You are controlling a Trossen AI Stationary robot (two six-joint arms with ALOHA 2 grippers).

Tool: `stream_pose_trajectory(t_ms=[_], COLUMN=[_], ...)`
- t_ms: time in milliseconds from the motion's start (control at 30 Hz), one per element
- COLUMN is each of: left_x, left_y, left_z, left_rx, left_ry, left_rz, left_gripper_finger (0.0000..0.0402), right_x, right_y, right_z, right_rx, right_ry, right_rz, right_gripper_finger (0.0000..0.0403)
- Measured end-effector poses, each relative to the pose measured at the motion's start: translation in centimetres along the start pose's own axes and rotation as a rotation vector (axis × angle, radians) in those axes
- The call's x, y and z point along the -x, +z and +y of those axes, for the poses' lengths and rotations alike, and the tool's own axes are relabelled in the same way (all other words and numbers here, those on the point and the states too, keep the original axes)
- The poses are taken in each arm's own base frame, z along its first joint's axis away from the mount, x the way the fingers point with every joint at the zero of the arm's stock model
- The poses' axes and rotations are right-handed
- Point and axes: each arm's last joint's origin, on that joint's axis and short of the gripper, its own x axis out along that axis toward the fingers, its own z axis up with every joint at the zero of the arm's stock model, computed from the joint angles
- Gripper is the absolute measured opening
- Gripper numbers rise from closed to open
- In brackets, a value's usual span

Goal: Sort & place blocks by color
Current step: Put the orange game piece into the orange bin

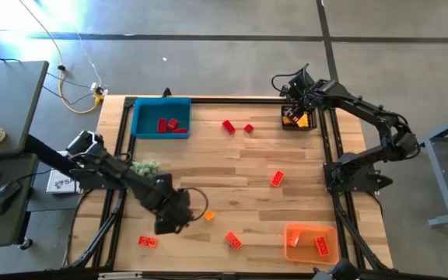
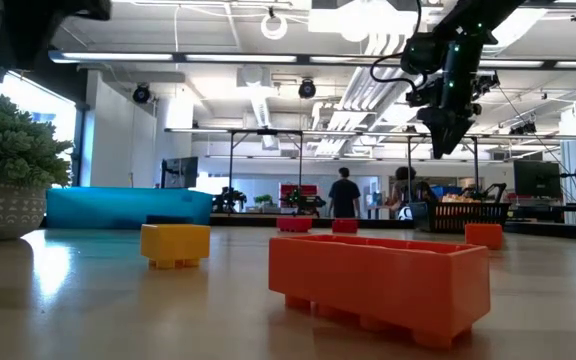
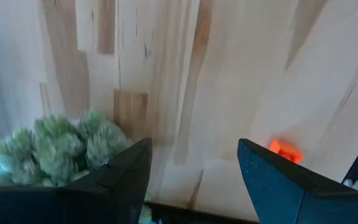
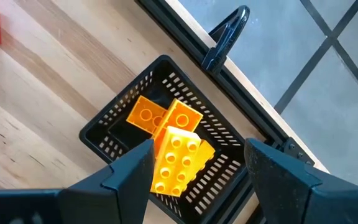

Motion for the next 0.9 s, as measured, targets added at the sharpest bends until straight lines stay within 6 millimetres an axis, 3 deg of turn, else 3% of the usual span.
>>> stream_pose_trajectory(t_ms=[467, 900], left_x=[-3.0, -5.8], left_y=[-7.4, -11.1], left_z=[-4.2, -6.8], left_rx=[-0.148, -0.188], left_ry=[-0.081, -0.151], left_rz=[-0.085, -0.114], left_gripper_finger=[0.0227, 0.0227], right_x=[0.5, 1.3], right_y=[0.1, 0.2], right_z=[2.0, 4.5], right_rx=[-0.074, -0.077], right_ry=[0.092, 0.146], right_rz=[-0.013, -0.028], right_gripper_finger=[0.0236, 0.0236])
